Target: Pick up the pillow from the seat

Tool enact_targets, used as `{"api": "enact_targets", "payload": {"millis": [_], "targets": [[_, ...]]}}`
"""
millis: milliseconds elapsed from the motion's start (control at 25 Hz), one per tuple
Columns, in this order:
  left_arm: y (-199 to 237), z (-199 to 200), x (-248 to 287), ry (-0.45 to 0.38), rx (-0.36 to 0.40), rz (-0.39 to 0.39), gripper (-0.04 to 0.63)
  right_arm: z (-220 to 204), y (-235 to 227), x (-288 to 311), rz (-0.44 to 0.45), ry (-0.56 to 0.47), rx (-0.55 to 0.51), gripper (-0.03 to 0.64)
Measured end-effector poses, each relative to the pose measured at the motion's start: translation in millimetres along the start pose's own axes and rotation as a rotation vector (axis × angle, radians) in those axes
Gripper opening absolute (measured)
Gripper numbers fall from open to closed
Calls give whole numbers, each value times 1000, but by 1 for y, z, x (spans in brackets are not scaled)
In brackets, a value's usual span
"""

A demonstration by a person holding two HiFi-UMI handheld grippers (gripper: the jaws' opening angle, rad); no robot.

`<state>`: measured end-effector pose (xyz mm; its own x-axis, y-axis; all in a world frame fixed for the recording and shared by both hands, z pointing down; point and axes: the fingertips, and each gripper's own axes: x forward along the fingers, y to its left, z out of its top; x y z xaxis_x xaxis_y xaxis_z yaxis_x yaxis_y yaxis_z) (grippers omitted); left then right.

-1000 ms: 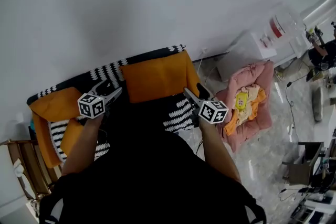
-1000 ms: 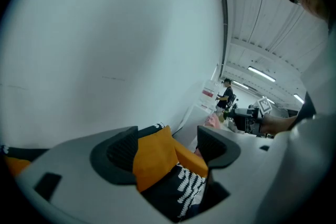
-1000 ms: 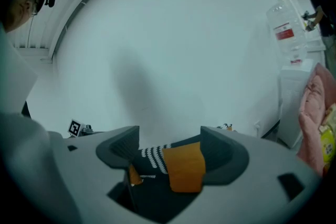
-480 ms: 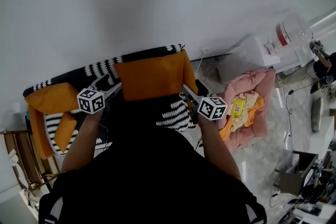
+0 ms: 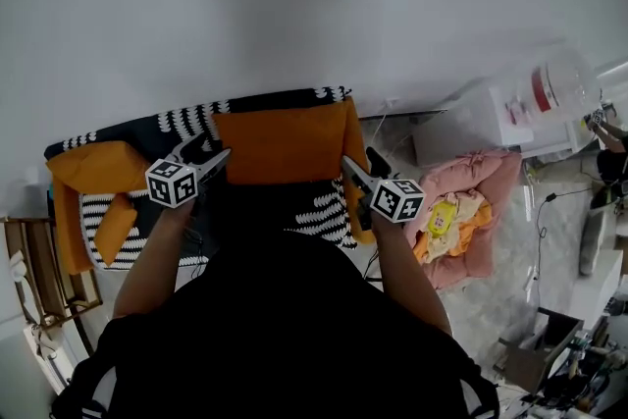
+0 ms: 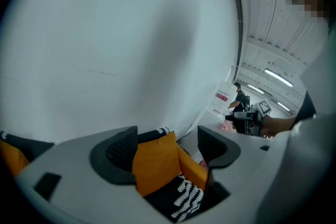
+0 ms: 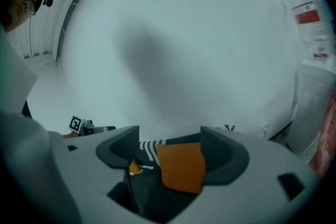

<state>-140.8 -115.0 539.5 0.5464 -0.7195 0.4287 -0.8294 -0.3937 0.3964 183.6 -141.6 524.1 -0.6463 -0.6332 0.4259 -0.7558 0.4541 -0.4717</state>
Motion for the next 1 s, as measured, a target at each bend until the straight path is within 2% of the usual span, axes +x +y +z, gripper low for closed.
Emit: {"api": "enact_targets", "payload": {"millis": [720, 1000], "targets": [[-14, -8, 26, -30, -89, 179, 354, 13, -60, 39, 131, 123, -32, 356], [-8, -22, 31, -3, -112, 238, 354, 10, -80, 55, 155, 157, -29, 356]]}}
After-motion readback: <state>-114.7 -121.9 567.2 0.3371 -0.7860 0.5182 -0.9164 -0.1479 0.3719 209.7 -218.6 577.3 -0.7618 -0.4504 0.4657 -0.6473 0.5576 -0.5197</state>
